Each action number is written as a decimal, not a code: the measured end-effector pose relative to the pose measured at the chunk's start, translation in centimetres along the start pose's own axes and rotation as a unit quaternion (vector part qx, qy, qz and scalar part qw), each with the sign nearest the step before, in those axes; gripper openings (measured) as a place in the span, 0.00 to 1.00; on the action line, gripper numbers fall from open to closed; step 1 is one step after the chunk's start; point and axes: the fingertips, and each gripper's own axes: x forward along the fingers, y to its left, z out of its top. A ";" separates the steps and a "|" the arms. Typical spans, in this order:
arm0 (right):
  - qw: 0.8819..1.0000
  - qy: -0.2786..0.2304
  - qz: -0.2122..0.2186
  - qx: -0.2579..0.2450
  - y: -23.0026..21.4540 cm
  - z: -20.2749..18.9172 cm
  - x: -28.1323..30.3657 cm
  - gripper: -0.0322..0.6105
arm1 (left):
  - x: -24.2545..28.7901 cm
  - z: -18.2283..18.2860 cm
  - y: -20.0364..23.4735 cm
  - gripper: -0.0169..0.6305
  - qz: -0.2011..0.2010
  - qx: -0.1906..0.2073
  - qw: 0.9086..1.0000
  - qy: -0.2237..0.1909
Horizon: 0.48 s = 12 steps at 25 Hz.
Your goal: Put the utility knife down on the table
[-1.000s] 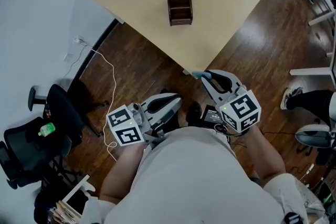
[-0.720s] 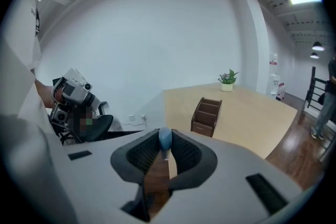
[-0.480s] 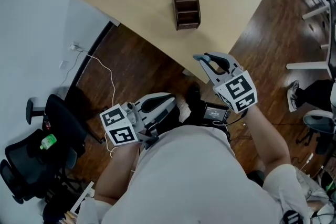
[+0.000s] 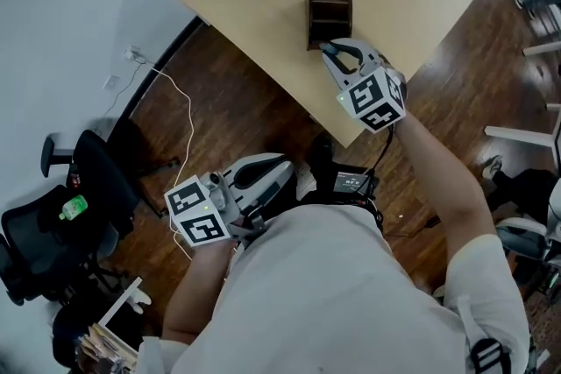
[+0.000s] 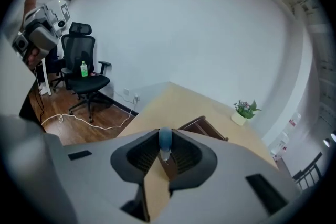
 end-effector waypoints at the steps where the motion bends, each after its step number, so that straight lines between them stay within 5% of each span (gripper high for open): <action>1: 1.000 0.001 0.003 -0.010 -0.3 -0.1 0.6 0.16 | -0.1 0.1 0.2 0.03 0.006 -0.002 1.000 -0.006; 12: 0.995 0.038 0.008 -0.088 -1.4 -2.3 6.6 0.16 | 0.1 0.5 1.5 0.03 0.044 -0.017 0.998 -0.037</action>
